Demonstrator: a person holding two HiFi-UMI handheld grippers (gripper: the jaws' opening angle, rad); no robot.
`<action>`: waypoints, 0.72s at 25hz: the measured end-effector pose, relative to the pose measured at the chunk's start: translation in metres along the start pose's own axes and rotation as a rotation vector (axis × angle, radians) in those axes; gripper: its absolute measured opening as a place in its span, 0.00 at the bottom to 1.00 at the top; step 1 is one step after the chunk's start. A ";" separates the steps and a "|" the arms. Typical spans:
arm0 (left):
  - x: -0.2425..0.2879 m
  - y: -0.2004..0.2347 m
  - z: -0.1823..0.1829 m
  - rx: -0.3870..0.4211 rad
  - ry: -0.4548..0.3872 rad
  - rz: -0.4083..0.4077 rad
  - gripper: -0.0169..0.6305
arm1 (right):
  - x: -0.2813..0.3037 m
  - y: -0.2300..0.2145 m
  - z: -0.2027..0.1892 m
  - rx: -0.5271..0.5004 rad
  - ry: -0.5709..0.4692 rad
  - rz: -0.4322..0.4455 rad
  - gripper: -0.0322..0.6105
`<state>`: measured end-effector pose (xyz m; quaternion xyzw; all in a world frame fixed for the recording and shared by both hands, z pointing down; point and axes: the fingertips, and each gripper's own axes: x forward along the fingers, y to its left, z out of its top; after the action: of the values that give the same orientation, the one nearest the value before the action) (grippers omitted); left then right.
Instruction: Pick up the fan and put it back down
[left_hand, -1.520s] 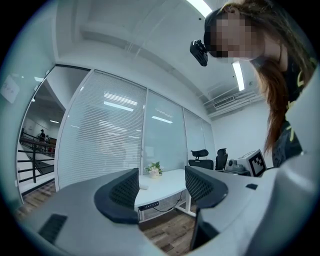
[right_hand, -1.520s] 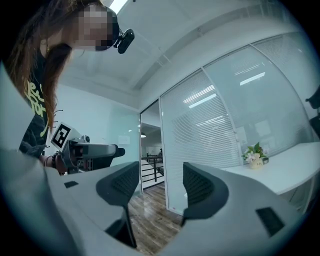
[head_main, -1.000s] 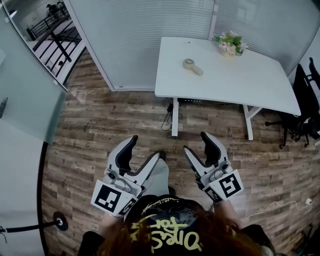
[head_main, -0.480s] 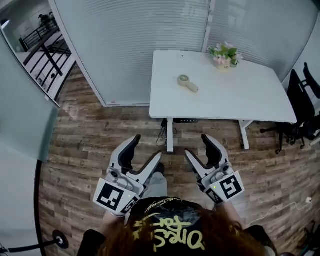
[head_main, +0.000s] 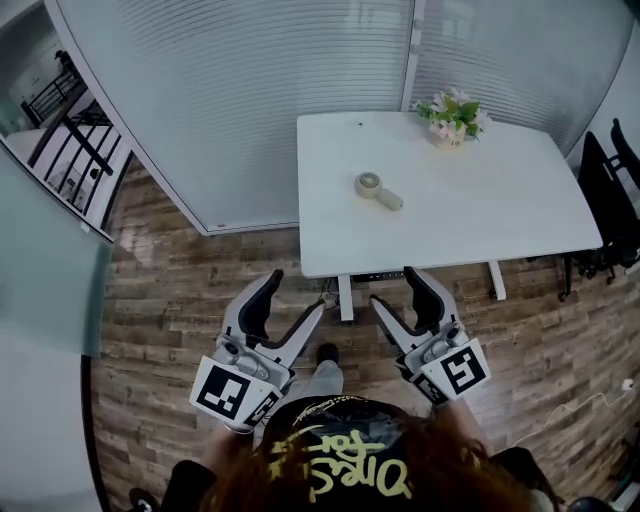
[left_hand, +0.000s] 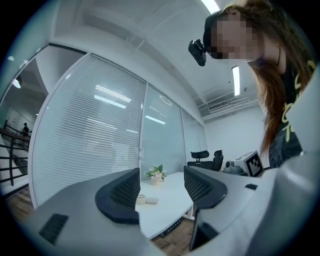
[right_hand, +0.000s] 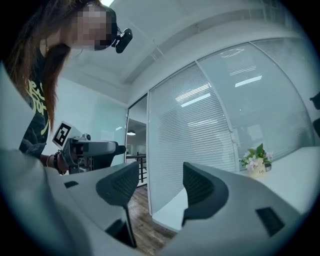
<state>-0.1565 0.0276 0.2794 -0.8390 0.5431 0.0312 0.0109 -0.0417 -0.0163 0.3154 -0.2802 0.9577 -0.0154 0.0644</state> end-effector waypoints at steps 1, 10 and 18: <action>0.007 0.008 0.001 -0.004 -0.006 -0.002 0.44 | 0.008 -0.005 0.000 0.002 -0.002 -0.004 0.45; 0.057 0.067 -0.004 -0.035 0.026 -0.048 0.44 | 0.067 -0.045 0.003 -0.022 -0.022 -0.058 0.45; 0.093 0.104 -0.006 -0.041 0.022 -0.094 0.44 | 0.106 -0.069 0.002 -0.035 -0.023 -0.095 0.45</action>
<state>-0.2136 -0.0999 0.2812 -0.8639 0.5025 0.0323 -0.0109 -0.0930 -0.1320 0.3057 -0.3264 0.9427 0.0014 0.0695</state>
